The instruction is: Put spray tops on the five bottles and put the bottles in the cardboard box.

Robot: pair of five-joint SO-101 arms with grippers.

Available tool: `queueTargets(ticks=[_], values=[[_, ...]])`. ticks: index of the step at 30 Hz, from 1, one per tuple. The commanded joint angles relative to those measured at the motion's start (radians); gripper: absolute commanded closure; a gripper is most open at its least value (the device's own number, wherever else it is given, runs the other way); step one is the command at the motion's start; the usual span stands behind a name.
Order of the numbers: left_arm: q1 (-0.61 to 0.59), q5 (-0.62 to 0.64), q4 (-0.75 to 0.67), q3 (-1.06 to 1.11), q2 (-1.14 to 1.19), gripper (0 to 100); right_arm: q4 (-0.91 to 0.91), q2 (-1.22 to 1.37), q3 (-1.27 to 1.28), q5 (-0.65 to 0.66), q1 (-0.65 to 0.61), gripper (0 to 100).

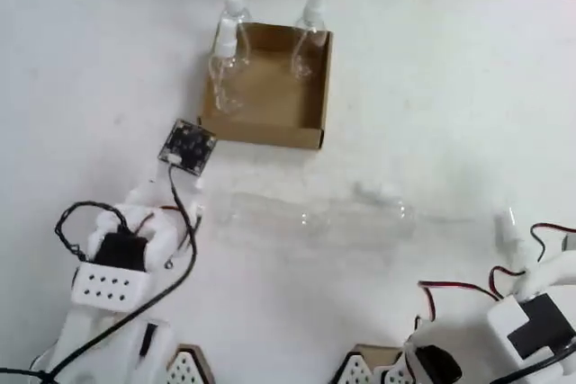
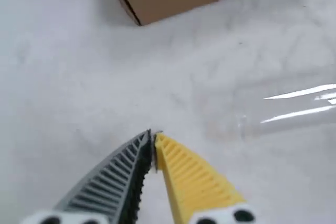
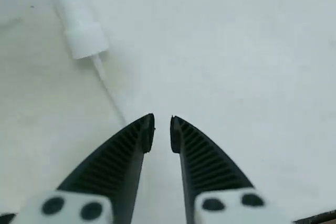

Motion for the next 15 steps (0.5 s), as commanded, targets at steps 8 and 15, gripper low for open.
queueTargets(ticks=[8,15], values=[[-0.219,-0.003,0.029,0.038,-0.002,98,-0.165,-0.041,0.12,-0.152,-0.239,81.6],[-0.415,-0.086,-0.034,0.103,0.004,98,-0.303,-0.022,0.21,-0.158,-0.291,81.6]])
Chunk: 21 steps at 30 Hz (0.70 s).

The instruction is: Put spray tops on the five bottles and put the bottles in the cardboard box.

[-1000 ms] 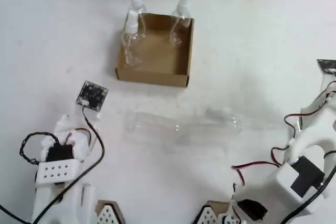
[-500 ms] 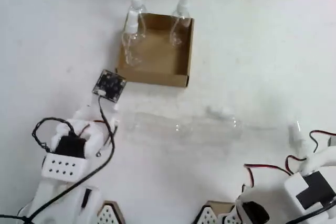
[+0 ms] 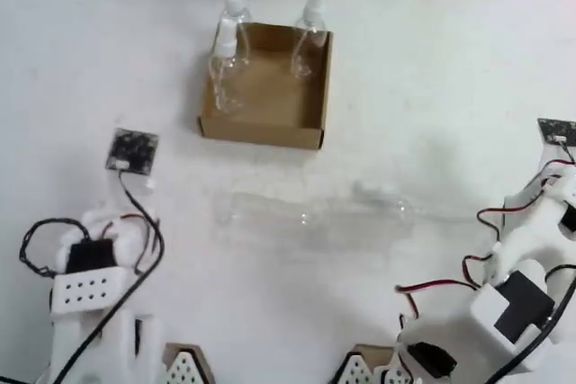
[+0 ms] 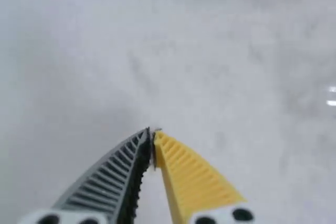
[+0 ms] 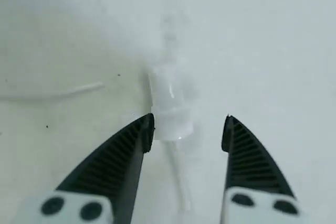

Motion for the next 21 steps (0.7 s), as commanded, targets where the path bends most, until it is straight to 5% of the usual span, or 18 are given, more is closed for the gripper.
queueTargets(ticks=[1,7,13,21], values=[[-0.076,-0.038,-0.034,0.002,0.004,98,-0.044,-0.008,0.003,-0.011,-0.024,81.6],[-0.076,-0.038,-0.034,0.002,0.004,98,-0.12,0.114,0.003,-0.008,-0.044,82.0],[-0.076,-0.038,-0.031,0.003,0.005,98,-0.082,0.15,-0.043,-0.011,-0.042,96.4],[-0.11,-0.035,-0.034,0.003,0.005,98,0.278,0.038,-0.227,-0.189,-0.094,98.1]])
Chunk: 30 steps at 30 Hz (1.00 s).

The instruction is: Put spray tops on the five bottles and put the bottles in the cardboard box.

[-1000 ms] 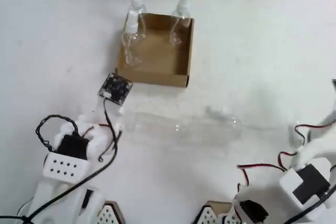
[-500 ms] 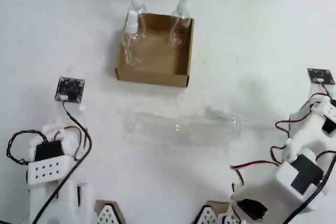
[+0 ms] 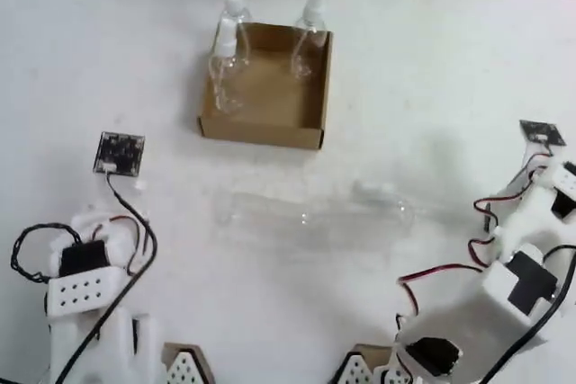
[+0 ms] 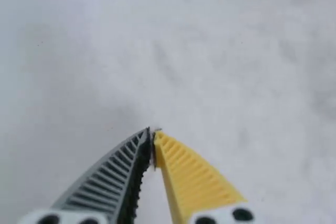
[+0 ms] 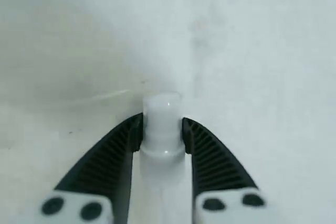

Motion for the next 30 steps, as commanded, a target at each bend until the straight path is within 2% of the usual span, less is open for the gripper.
queueTargets(ticks=[1,7,13,15,18,26,30], values=[[-0.047,-0.005,-0.023,-0.006,0.005,98,0.193,-0.114,-0.12,-0.123,-0.061,98.1],[-0.068,-0.003,-0.025,-0.008,0.005,98,0.461,-0.278,-0.195,-0.338,-0.291,98.1],[-0.073,-0.003,-0.043,-0.006,0.005,98,0.545,-0.429,-0.192,-0.588,-0.702,98.1],[-0.088,-0.003,-0.044,-0.006,0.005,98,0.504,-0.453,-0.192,-0.649,-0.851,97.8],[-0.099,-0.003,-0.044,-0.006,0.005,98,0.406,-0.45,-0.189,-0.663,-1.02,97.8],[-0.099,-0.003,-0.046,-0.006,0.005,98,0.148,-0.277,-0.186,-0.687,-1.297,98.1],[-0.099,-0.003,-0.046,-0.006,0.005,98,0.01,-0.139,-0.19,-0.816,-1.408,98.1]])
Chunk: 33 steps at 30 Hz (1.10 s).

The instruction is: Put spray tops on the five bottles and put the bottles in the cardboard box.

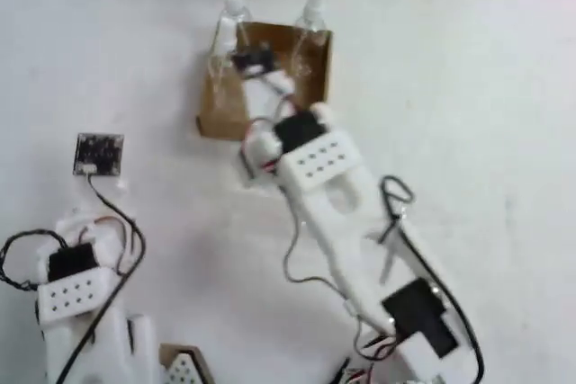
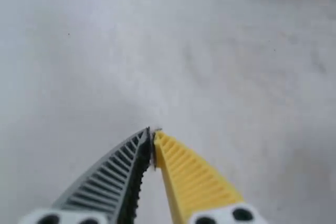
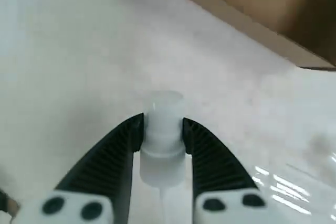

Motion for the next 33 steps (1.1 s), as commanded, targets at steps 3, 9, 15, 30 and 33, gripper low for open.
queueTargets(ticks=[3,9,15,30,33], values=[[-0.012,-0.003,-0.021,-0.006,0.005,98,-0.189,0.139,-0.041,-0.103,-0.128,97.7],[-0.012,-0.003,-0.023,-0.006,0.005,98,-0.248,0.209,-0.043,-0.1,-0.154,87.2],[-0.005,-0.003,-0.075,0.023,-0.002,98,-0.137,0.154,-0.107,-0.025,-0.122,74.8],[0.251,0.255,0.064,-0.031,-0.004,98,0.05,-0.068,-0.005,0.032,0.32,97.3],[0.331,0.275,0.13,-0.072,-0.004,98,-0.054,-0.067,0.072,0.031,0.415,98.2]])
